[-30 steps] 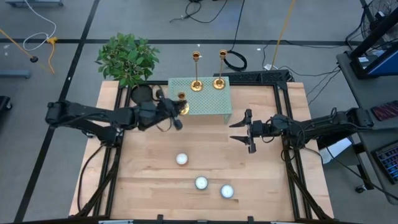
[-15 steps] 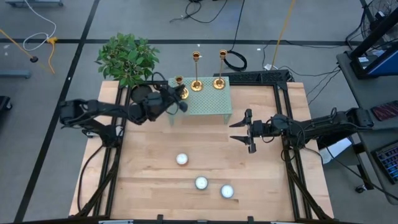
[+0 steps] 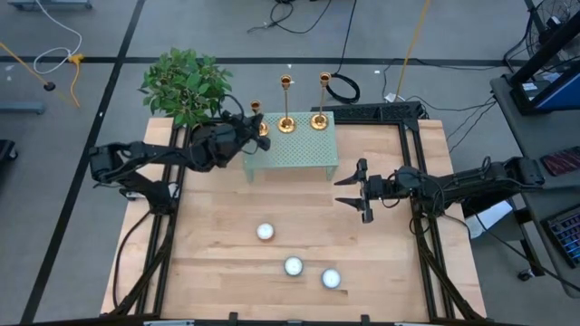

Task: Pick & Place candle stick holders
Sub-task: Put the gold candle holder on the shelf

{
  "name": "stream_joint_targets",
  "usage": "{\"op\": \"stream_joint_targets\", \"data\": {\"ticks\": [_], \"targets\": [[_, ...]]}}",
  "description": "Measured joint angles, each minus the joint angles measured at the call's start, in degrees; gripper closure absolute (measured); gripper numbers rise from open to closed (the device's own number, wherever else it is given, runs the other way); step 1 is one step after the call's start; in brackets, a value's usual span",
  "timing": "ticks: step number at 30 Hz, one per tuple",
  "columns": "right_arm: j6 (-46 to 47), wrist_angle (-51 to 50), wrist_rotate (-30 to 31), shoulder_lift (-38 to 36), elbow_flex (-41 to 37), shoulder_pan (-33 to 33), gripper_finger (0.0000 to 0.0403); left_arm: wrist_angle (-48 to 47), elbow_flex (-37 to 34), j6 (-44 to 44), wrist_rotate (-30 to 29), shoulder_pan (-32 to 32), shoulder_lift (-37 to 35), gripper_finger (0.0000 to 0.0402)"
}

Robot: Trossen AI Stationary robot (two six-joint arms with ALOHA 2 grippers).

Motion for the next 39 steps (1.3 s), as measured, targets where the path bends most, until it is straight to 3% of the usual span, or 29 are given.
{"op": "stream_joint_targets", "data": {"ticks": [8, 15, 25, 33, 39], "targets": [[0.0, -0.4, 0.0, 0.0, 0.0, 0.0, 0.0202, -1.1, 0.0, -1.2, 5.4, 2.8, -0.1, 0.0391], [0.0, -0.4, 0.0, 0.0, 0.0, 0.0, 0.0202, -1.9, 0.0, -1.8, 5.1, 2.9, 0.0, 0.0360], [0.0, -0.4, 0.0, 0.0, 0.0, 0.0, 0.0202, -1.6, 0.0, -0.5, 5.3, 4.4, 0.0, 0.0390], [0.0, -0.4, 0.0, 0.0, 0.0, 0.0, 0.0202, -1.8, 0.0, -0.3, 6.0, 4.4, 0.0, 0.0307], [0.0, -0.4, -0.1, 0.0, 0.0, 0.0, 0.0202, -1.8, 0.0, 0.5, 6.0, 4.2, 0.0, 0.0268]]}}
